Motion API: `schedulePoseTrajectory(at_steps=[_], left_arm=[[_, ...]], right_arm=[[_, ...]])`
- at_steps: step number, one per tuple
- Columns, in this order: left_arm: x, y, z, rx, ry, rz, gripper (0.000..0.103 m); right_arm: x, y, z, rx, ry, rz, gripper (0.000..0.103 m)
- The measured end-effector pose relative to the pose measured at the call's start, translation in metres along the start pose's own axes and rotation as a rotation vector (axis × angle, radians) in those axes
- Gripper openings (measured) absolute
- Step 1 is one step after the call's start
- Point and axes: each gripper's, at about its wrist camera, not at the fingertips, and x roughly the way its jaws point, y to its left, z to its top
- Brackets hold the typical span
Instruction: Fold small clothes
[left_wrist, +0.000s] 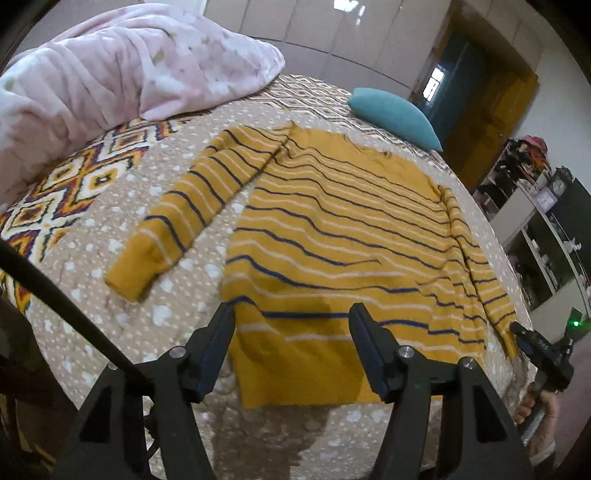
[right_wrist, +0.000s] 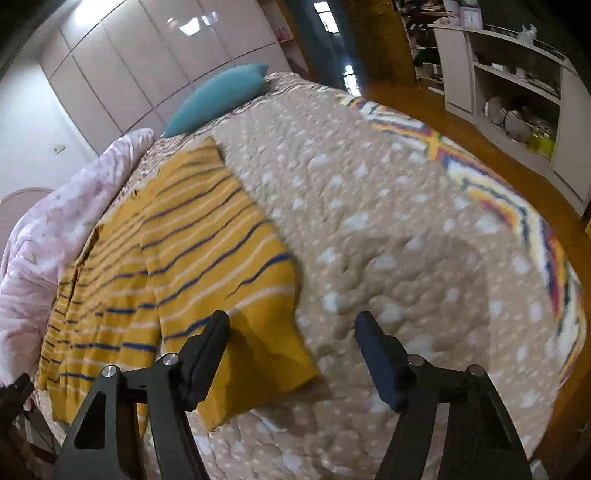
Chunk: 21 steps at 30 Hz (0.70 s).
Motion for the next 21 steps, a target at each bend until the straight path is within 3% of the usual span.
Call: schedulePoseTrajectory(at_steps=[2, 4, 5, 6, 8, 11, 14, 17, 21], left_arm=[[-0.001, -0.004, -0.001, 0.01, -0.003, 0.0, 0.063], [-0.003, -0.006, -0.001, 0.017, -0.007, -0.003, 0.063], [-0.004, -0.007, 0.0, 0.017, -0.009, -0.005, 0.063], [-0.006, -0.007, 0.0, 0.018, -0.012, -0.006, 0.063], [-0.01, -0.005, 0.001, 0.019, -0.023, -0.004, 0.063], [-0.014, 0.003, 0.002, 0.011, -0.041, 0.009, 0.064], [-0.014, 0.01, 0.001, -0.008, -0.045, 0.01, 0.065], [-0.011, 0.014, -0.002, -0.018, -0.036, 0.008, 0.065], [-0.008, 0.021, -0.004, -0.021, -0.038, 0.011, 0.065]], right_arm=[[0.004, 0.017, -0.003, -0.043, -0.019, 0.013, 0.074], [0.011, 0.03, -0.006, -0.078, -0.027, 0.035, 0.064], [0.013, 0.036, -0.005, -0.103, -0.021, 0.034, 0.033], [0.016, 0.042, -0.002, -0.123, -0.004, 0.038, 0.01], [0.011, 0.034, 0.011, -0.113, -0.008, 0.061, 0.01], [-0.011, -0.003, 0.044, -0.048, -0.086, -0.001, 0.01], [-0.035, -0.054, 0.093, 0.048, -0.163, -0.15, 0.009], [-0.044, -0.085, 0.131, 0.098, -0.179, -0.295, 0.009], [-0.043, -0.064, 0.162, 0.086, -0.17, -0.321, 0.009]])
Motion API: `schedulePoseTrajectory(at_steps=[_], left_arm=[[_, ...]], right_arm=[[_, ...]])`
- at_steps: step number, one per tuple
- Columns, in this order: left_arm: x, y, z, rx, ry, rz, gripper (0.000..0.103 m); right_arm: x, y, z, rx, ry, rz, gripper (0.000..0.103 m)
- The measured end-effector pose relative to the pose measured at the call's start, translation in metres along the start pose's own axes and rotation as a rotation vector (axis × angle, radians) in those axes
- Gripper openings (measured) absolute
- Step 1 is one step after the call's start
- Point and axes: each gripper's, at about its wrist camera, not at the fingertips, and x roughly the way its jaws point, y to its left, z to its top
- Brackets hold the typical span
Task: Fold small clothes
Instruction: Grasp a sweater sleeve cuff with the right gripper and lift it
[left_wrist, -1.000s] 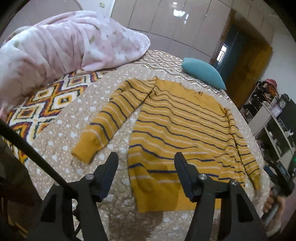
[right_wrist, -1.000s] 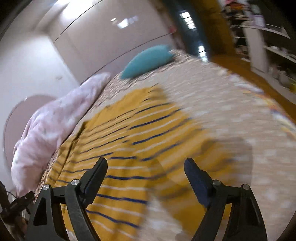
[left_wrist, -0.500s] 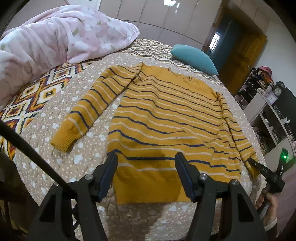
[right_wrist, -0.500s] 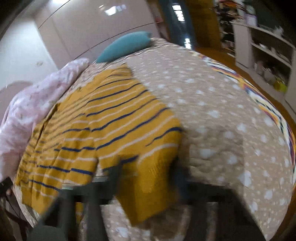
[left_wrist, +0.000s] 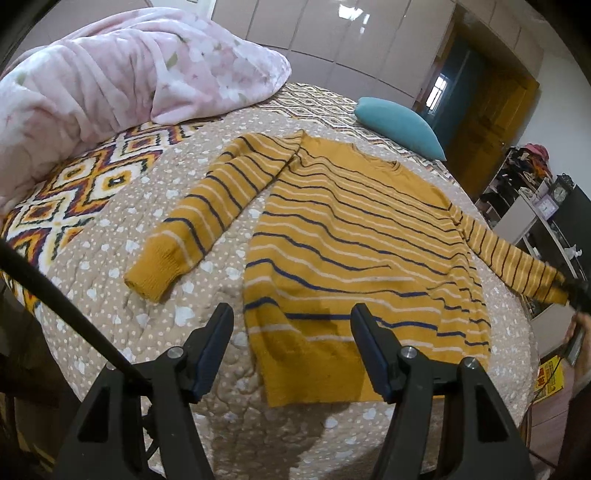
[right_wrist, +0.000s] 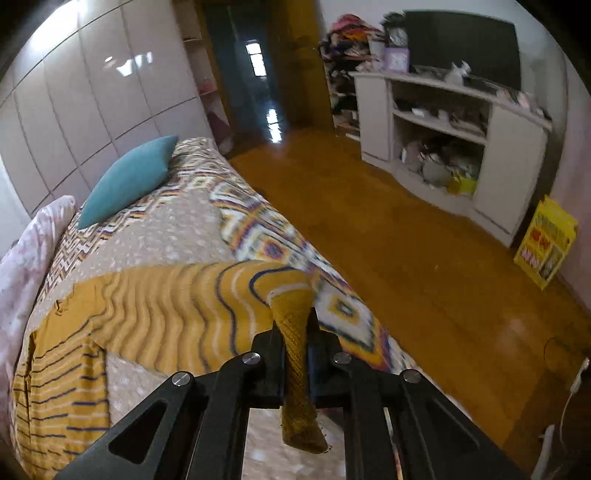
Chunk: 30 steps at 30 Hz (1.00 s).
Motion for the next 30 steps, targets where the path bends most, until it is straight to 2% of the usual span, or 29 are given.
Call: schedulePoseTrajectory(at_steps=[3, 6, 10, 12, 15, 18, 22, 25, 26, 27, 29, 30], left_arm=[[0.0, 0.007, -0.003, -0.012, -0.006, -0.006, 0.065], [-0.001, 0.012, -0.005, -0.014, -0.015, -0.012, 0.065], [-0.003, 0.021, -0.009, 0.003, -0.034, -0.008, 0.065], [-0.004, 0.027, -0.01, 0.006, -0.04, -0.006, 0.066], [-0.004, 0.041, -0.011, -0.007, -0.047, -0.005, 0.066], [-0.005, 0.057, -0.011, -0.022, -0.057, -0.003, 0.066], [-0.009, 0.073, -0.011, -0.028, -0.072, 0.01, 0.066], [-0.011, 0.084, -0.011, -0.042, -0.079, 0.011, 0.066], [-0.011, 0.086, -0.011, -0.047, -0.08, 0.01, 0.066], [-0.011, 0.088, -0.011, -0.053, -0.081, 0.008, 0.066], [-0.011, 0.093, -0.011, -0.067, -0.082, 0.011, 0.066], [-0.01, 0.094, -0.01, -0.072, -0.082, 0.013, 0.067]], right_arm=[[-0.005, 0.06, 0.009, -0.077, 0.017, 0.101, 0.009], [-0.01, 0.156, 0.005, -0.216, 0.047, 0.232, 0.009], [-0.009, 0.28, -0.022, -0.354, 0.12, 0.429, 0.009], [-0.007, 0.332, -0.042, -0.411, 0.158, 0.495, 0.009], [0.011, 0.415, -0.078, -0.495, 0.233, 0.563, 0.009], [0.037, 0.475, -0.107, -0.542, 0.297, 0.566, 0.009], [0.071, 0.517, -0.14, -0.601, 0.34, 0.52, 0.01], [0.087, 0.544, -0.153, -0.635, 0.353, 0.483, 0.017], [0.09, 0.549, -0.157, -0.64, 0.36, 0.486, 0.027], [0.091, 0.552, -0.157, -0.636, 0.366, 0.499, 0.042], [0.086, 0.559, -0.156, -0.612, 0.374, 0.567, 0.061], [0.08, 0.563, -0.154, -0.605, 0.364, 0.602, 0.064]])
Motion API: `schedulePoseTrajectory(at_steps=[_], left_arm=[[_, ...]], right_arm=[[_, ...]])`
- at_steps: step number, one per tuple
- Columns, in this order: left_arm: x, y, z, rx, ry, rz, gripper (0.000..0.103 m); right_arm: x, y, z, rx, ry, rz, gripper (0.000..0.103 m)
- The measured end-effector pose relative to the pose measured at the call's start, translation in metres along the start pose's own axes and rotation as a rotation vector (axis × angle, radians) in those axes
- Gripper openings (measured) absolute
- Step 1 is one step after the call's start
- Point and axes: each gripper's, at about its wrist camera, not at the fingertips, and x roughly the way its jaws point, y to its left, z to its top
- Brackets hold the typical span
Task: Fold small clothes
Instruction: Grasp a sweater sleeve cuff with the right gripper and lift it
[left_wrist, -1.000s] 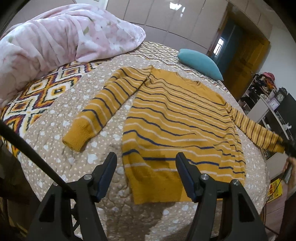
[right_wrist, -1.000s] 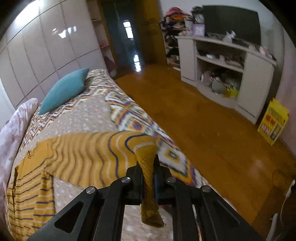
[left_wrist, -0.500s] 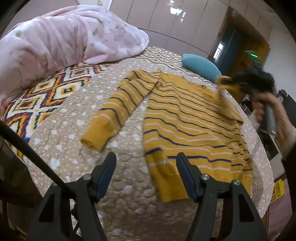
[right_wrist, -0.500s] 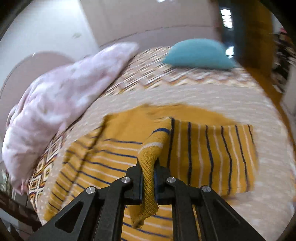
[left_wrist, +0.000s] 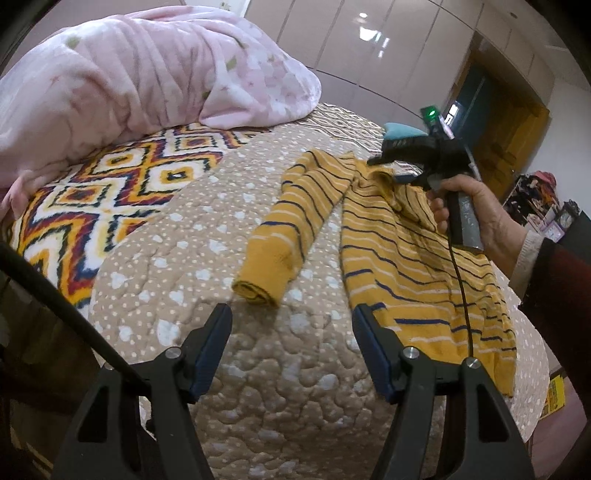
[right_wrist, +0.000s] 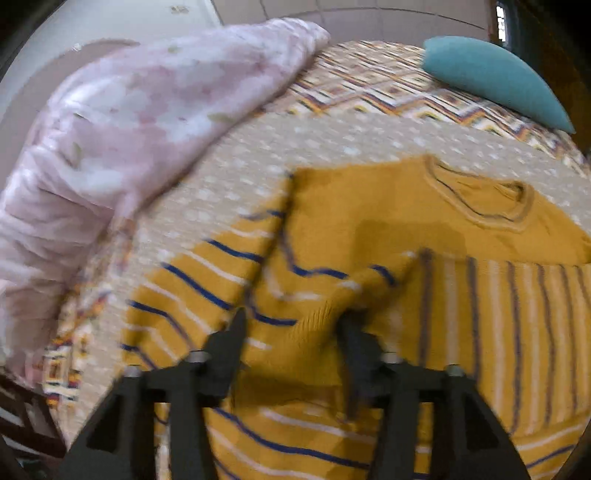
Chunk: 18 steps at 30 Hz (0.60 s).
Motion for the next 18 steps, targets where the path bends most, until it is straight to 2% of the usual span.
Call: schedulePoseTrajectory(at_steps=[3, 6, 9, 12, 18], left_arm=[[-0.003, 0.005, 0.0, -0.016, 0.002, 0.014, 0.067], [-0.01, 0.018, 0.002, -0.056, -0.008, 0.025, 0.067], [-0.018, 0.039, 0.004, -0.12, -0.021, 0.058, 0.067], [-0.027, 0.06, 0.005, -0.183, -0.034, 0.097, 0.067], [-0.041, 0.069, 0.009, -0.209, -0.068, 0.11, 0.069]], right_arm=[[-0.015, 0.019, 0.003, -0.04, -0.043, 0.033, 0.065], [-0.032, 0.038, -0.015, -0.077, -0.048, 0.058, 0.065], [-0.045, 0.058, -0.043, -0.128, -0.007, 0.138, 0.065], [-0.05, 0.085, -0.084, -0.204, 0.055, 0.217, 0.065], [-0.043, 0.113, -0.136, -0.179, 0.157, 0.381, 0.065]])
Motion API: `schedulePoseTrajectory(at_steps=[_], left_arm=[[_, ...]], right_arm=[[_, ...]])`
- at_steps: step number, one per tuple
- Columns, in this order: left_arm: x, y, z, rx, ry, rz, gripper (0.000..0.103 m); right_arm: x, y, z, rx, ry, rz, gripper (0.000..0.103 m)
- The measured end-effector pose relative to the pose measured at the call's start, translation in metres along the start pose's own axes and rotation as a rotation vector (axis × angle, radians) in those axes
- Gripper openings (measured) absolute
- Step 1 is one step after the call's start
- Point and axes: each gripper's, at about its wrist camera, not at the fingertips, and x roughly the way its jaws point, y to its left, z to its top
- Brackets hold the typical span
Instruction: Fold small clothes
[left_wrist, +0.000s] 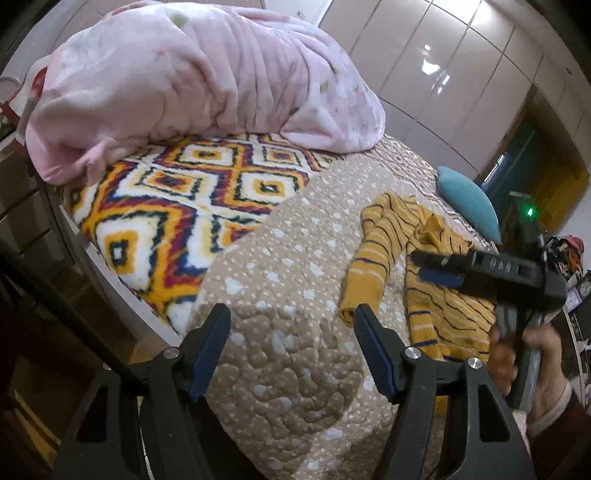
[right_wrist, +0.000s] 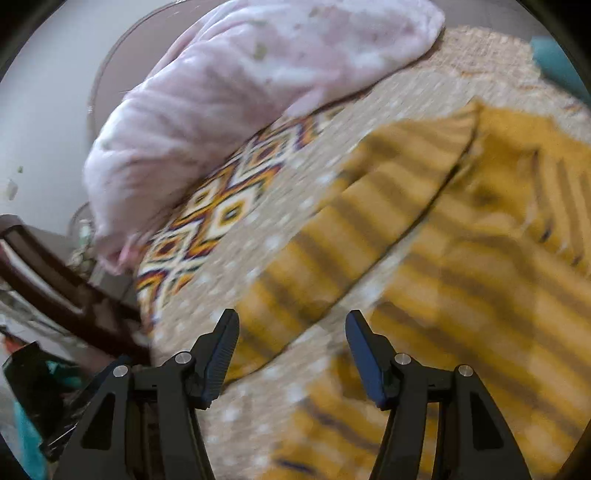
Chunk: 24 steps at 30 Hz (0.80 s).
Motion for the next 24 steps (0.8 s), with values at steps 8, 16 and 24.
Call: schedulePoseTrajectory(at_steps=[8, 16, 24], left_arm=[[0.0, -0.004, 0.0, 0.001, 0.01, -0.015, 0.071], [-0.002, -0.025, 0.005, 0.054, 0.003, -0.038, 0.071], [0.013, -0.073, 0.003, 0.178, 0.02, -0.089, 0.071]], right_arm=[[0.047, 0.02, -0.03, 0.078, 0.03, -0.01, 0.033], [-0.048, 0.045, 0.016, -0.11, -0.093, -0.089, 0.009], [-0.191, -0.041, 0.039, -0.136, -0.202, -0.467, 0.008]])
